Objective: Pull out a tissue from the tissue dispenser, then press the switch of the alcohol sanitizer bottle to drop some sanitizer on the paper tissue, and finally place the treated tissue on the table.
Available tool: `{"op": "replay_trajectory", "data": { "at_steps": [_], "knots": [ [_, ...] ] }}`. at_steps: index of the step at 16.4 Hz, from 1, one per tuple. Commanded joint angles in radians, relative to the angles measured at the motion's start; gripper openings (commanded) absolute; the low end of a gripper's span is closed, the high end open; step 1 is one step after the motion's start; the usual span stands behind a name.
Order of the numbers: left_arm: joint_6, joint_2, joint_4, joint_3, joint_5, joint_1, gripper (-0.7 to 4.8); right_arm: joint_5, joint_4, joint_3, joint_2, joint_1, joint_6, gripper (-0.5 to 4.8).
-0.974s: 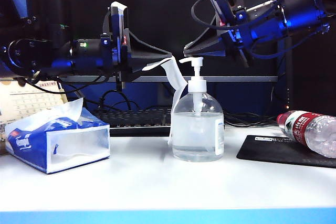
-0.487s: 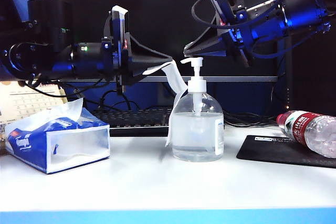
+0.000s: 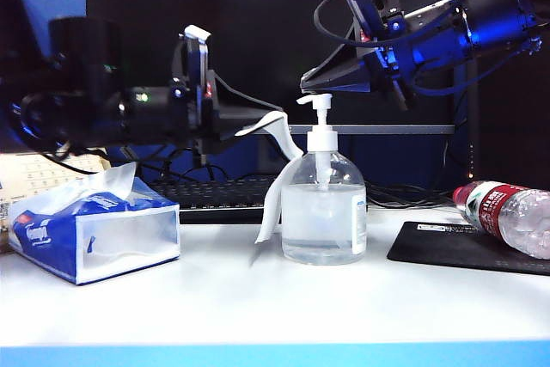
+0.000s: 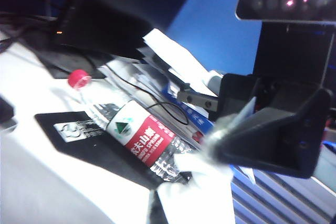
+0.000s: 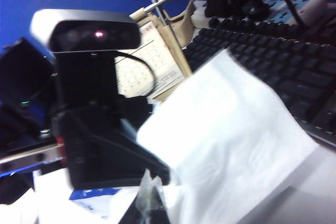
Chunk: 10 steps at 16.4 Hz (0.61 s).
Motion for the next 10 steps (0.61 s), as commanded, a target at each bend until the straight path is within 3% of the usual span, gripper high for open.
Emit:
{"op": "replay_trajectory", "data": {
  "at_steps": [1, 4, 7, 10],
  "knots": [
    [-0.021, 0.042, 0.020, 0.074, 0.071, 0.000, -0.06, -0.014, -0.061, -0.005, 0.006, 0.003, 0.017, -0.05],
    [-0.035, 0.054, 0.009, 0.149, 0.106, 0.002, -0.06, -0.014, -0.060, -0.005, 0.006, 0.003, 0.018, -0.05],
    [0.046, 0.072, -0.090, 0.153, 0.148, 0.006, -0.06, -0.015, -0.060, -0.003, 0.003, -0.005, 0.018, -0.05],
    [0.051, 0.122, -0.099, 0.151, 0.191, 0.026, -0.06, -0.033, -0.060, -0.002, -0.024, -0.040, 0.025, -0.05]
  ]
}}
